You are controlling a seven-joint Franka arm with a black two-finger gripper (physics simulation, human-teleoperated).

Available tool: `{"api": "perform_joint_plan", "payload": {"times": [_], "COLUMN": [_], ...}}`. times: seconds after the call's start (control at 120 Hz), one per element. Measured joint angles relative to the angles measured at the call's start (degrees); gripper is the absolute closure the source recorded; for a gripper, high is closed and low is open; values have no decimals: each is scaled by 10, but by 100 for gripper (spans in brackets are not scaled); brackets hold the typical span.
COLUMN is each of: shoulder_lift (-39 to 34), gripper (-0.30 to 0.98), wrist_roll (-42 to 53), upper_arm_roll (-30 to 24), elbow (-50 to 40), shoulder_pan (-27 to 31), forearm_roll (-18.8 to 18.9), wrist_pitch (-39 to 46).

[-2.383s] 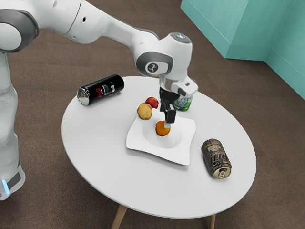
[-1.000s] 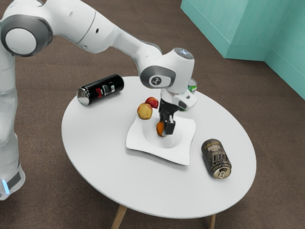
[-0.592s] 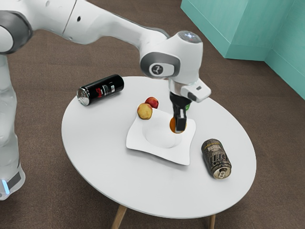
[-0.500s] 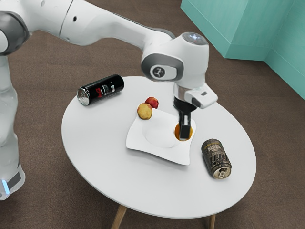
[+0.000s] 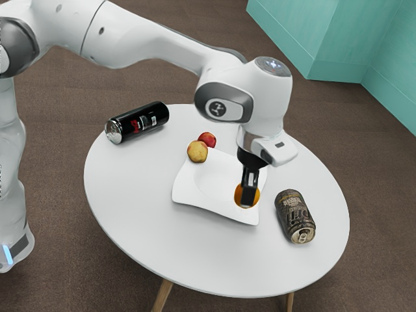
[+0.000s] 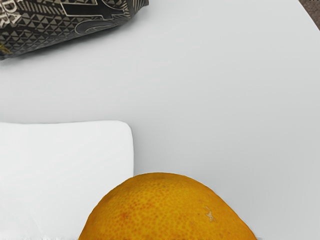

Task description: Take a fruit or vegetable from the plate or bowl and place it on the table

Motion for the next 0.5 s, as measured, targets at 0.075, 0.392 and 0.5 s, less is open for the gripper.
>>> {"api": "perform_joint_plan", "payload": {"times": [0.075,0.392,0.5], "shoulder_lift": [0,-1,-3], "gripper": [41,41,41], "wrist_roll": [0,-1,-1], "upper_arm_roll": [-3,-16,-21], "elbow": [0,-1,-2], "shoulder_pan": [16,58,57], "forearm_roll": [0,0,0], "wrist_pitch": [1,5,5]}}
